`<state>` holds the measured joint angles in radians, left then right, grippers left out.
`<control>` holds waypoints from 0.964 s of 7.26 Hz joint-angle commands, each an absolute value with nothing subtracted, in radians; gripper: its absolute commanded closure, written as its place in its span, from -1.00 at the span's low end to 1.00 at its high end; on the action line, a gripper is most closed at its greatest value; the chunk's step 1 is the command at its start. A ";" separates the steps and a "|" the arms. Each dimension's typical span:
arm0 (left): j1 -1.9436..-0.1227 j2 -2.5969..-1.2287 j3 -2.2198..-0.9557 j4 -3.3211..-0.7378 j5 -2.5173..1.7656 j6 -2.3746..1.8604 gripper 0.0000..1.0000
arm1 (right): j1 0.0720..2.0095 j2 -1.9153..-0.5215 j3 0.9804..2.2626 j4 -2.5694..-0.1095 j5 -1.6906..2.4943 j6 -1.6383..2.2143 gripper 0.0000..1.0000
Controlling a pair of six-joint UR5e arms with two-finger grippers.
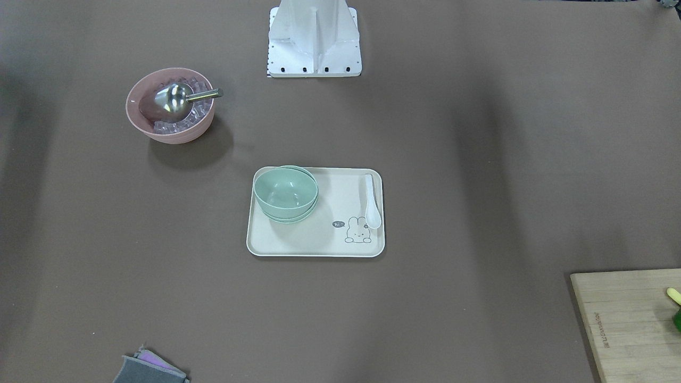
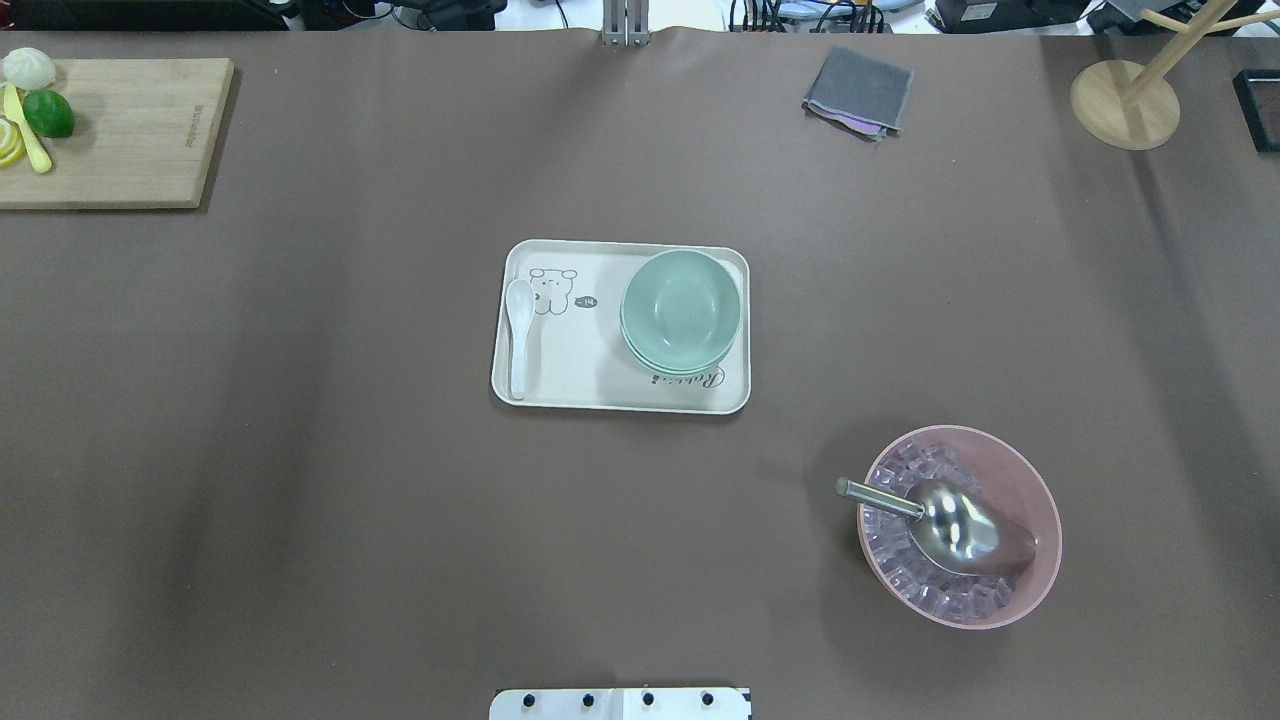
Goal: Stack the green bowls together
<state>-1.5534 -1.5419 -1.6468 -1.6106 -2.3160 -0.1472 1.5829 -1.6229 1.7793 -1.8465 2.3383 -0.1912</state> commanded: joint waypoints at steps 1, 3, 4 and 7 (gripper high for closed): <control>-1.552 -1.543 -1.646 -1.611 -2.315 -0.149 -0.96 | 1.583 -1.615 1.778 -1.833 2.339 -0.180 -1.00; -1.552 -1.543 -1.647 -1.612 -2.316 -0.149 -0.96 | 1.583 -1.611 1.770 -1.816 2.338 -0.167 -1.00; -1.552 -1.543 -1.647 -1.612 -2.316 -0.149 -0.96 | 1.583 -1.609 1.770 -1.816 2.341 -0.161 -1.00; -1.552 -1.546 -1.647 -1.612 -2.312 -0.150 -0.96 | 1.583 -1.609 1.769 -1.816 2.341 -0.161 -1.00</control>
<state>-1.5524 -1.5447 -1.6479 -1.6122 -2.3142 -0.1501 1.5831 -1.6097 1.7691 -1.8163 2.3407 -0.1614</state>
